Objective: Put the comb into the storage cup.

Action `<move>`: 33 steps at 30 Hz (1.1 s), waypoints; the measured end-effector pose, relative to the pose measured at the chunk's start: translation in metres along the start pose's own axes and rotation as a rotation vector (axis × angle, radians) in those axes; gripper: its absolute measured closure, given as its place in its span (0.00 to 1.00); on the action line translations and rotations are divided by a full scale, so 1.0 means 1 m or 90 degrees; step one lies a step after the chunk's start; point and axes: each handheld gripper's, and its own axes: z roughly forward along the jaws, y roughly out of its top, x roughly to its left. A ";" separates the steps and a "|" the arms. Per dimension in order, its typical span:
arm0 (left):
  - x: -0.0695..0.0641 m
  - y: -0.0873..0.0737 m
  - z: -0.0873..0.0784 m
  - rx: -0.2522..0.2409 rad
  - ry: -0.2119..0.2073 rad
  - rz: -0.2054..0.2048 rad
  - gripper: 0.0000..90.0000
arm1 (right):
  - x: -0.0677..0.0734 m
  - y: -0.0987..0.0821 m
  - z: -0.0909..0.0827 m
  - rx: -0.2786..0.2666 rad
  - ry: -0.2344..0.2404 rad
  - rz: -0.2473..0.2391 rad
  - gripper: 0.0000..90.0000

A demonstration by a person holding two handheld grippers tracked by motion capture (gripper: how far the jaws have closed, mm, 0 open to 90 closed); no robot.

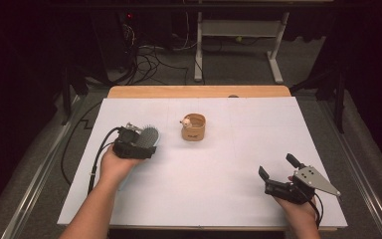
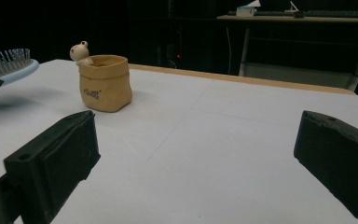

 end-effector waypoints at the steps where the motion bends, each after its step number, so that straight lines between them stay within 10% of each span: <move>1: 0.000 0.000 -0.001 -0.007 0.003 0.002 0.23 | 0.000 0.000 0.000 0.000 0.000 0.001 0.01; 33: -0.005 -0.023 -0.023 -0.126 -0.054 -0.007 0.23 | 0.000 0.000 0.000 -0.002 -0.005 0.002 0.01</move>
